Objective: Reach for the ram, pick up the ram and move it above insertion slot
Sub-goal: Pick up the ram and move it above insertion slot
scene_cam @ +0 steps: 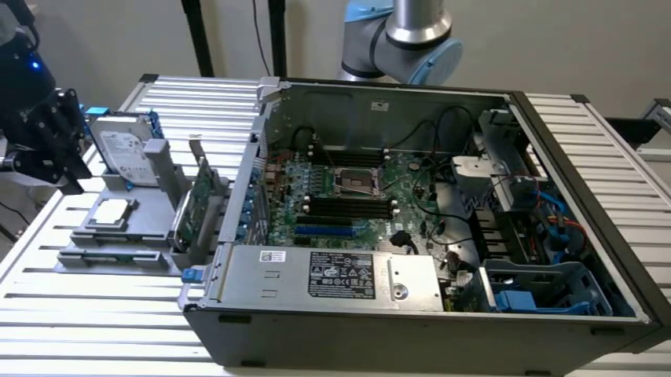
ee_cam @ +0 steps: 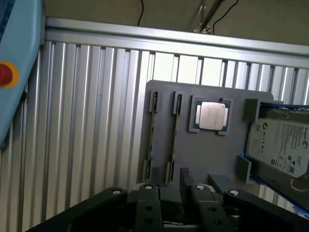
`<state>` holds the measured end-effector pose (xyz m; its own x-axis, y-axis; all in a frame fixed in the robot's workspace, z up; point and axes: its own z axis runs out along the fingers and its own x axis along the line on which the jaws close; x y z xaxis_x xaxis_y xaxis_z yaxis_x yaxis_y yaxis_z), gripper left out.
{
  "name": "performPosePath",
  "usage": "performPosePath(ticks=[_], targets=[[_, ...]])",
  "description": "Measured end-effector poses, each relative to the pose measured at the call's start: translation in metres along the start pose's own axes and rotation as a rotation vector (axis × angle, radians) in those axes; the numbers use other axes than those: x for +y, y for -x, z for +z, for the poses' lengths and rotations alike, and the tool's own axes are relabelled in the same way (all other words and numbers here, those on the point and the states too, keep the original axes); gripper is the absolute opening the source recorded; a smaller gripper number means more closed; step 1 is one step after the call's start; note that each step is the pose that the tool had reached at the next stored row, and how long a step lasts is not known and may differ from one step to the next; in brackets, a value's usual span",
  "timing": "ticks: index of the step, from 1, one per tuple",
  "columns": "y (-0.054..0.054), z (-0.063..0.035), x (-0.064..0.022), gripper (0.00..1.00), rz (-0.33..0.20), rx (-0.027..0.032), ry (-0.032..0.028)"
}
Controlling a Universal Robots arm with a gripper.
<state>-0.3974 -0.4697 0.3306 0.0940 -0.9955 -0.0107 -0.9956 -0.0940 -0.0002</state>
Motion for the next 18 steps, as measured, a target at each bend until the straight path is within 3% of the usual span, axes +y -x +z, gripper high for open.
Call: performPosePath(ticks=[3,18], targets=[[-0.001,0.0049,0.0001,0.42,0.004,0.0,0.0],[-0.015,0.032,0.0014,0.42,0.038,0.0,-0.0003]])
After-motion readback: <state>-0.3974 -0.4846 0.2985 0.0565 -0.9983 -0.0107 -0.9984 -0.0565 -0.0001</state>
